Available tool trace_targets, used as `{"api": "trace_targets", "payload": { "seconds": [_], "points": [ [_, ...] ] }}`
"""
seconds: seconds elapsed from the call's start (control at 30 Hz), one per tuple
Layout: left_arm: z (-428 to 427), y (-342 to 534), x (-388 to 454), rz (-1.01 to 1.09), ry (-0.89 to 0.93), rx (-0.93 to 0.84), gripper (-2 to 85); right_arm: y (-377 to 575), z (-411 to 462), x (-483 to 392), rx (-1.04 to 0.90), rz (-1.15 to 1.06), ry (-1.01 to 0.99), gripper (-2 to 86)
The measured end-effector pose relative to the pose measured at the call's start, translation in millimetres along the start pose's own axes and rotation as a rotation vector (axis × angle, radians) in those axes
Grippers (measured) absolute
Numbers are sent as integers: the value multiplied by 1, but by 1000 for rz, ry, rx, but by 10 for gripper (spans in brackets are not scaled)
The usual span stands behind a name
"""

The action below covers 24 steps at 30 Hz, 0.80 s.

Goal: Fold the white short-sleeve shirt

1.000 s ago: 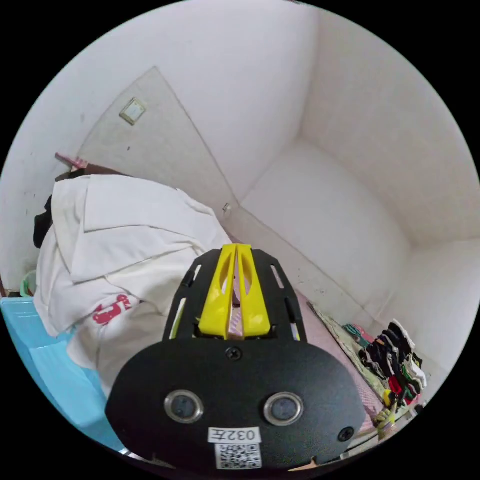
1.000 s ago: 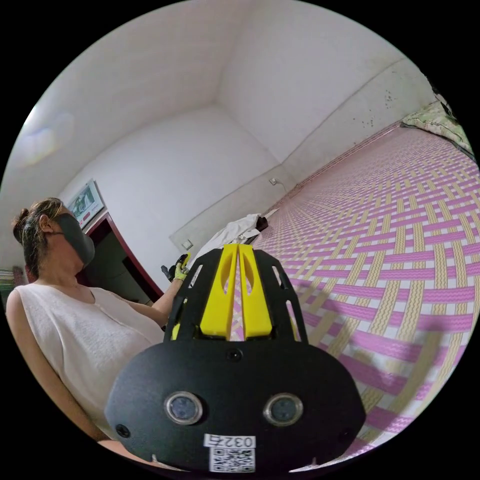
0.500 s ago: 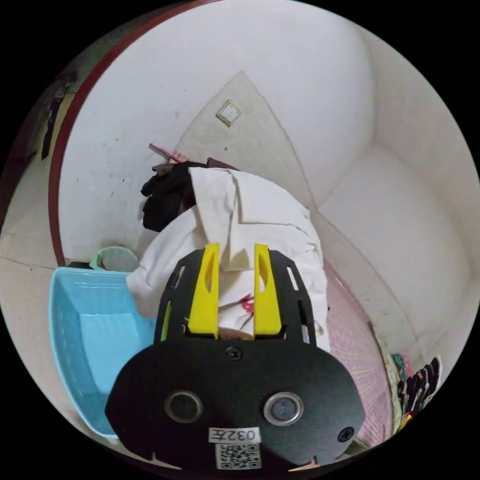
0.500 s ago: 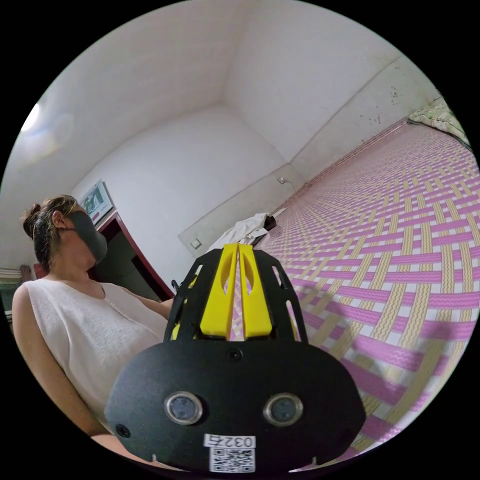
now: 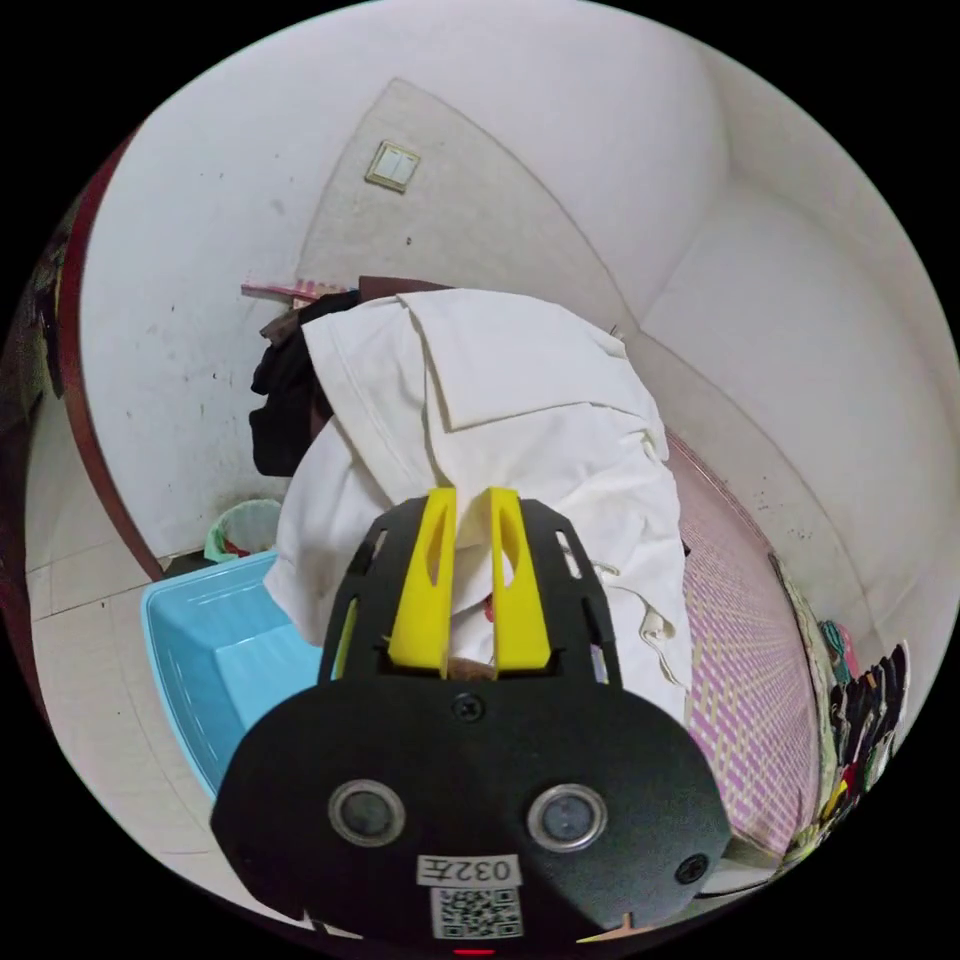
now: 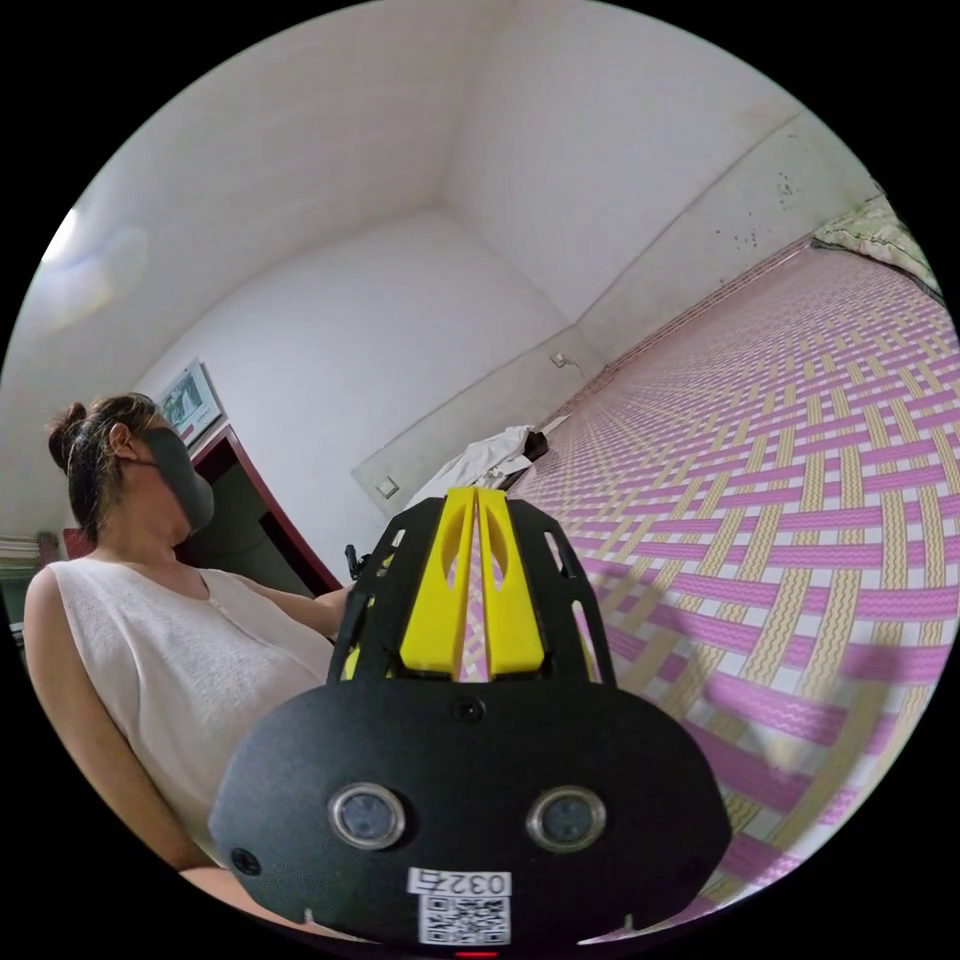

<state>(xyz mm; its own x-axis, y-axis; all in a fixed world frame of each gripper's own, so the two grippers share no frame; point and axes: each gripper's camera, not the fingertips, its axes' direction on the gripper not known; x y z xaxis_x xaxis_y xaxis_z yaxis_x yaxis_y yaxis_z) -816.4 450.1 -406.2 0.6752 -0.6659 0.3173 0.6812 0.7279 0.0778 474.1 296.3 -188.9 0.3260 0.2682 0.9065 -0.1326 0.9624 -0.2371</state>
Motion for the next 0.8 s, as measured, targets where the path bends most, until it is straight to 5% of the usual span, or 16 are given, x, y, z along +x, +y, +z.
{"api": "trace_targets", "payload": {
  "seconds": [0.4,0.5,0.67,0.8],
  "points": [
    [4,0,131,148,354,65,-9,12,-29,-3,65,-28,-103,-10],
    [17,10,172,187,589,42,-9,13,-33,-3,77,-27,-120,-10],
    [48,65,331,465,830,-130,-9,15,-36,-3,103,-30,-127,-10],
    [79,175,508,703,1013,-429,-9,20,-42,-8,170,-45,-103,-10]
  ]
}}
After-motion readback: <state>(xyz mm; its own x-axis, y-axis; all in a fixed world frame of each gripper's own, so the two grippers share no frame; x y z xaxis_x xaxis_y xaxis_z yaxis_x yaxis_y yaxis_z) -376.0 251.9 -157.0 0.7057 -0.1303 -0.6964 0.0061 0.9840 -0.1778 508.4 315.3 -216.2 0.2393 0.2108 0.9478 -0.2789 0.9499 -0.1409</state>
